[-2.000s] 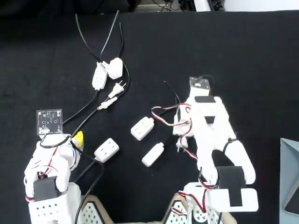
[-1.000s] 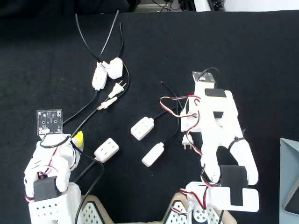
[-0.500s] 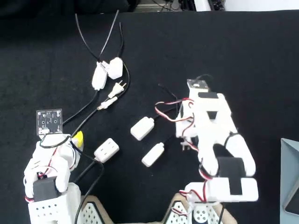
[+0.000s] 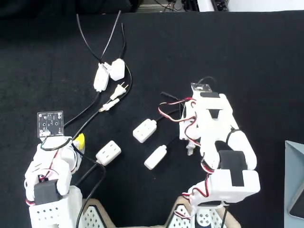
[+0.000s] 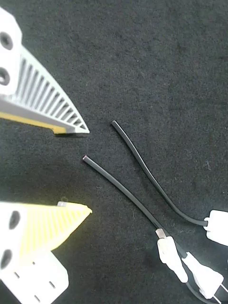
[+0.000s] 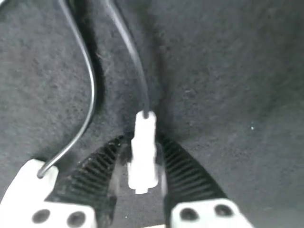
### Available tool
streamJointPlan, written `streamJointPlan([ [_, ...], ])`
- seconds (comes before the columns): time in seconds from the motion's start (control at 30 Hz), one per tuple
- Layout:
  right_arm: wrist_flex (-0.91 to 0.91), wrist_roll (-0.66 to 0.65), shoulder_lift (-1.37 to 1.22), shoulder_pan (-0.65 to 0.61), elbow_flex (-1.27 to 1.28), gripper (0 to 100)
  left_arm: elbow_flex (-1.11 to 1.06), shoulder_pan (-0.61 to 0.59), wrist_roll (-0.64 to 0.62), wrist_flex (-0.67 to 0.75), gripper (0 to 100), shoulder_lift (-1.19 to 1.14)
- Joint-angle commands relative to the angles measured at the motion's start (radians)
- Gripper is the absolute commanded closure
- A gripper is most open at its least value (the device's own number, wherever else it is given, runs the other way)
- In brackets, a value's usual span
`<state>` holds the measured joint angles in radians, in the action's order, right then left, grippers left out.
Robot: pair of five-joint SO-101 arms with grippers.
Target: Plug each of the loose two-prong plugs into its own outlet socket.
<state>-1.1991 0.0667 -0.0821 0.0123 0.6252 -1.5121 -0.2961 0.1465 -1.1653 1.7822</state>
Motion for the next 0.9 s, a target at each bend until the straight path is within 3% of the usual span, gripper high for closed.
streamJointPlan([
  [0.0,0.0,-0.002,0.001,-0.015,-0.05,98.5,0.005,-0.007,-0.005,-0.002,76,0.006],
  [0.23,-0.06,-0.011,0.11,-0.017,-0.071,98.6,0.005,-0.007,-0.005,-0.002,76,0.006],
  [0.6,-0.161,-0.15,0.51,-0.02,-0.065,98.6,0.016,0.002,-0.011,0.008,76,0.006],
  [0.87,-0.124,-0.157,0.733,-0.238,0.05,98.6,0.015,0.002,-0.06,0.138,76,0.006],
])
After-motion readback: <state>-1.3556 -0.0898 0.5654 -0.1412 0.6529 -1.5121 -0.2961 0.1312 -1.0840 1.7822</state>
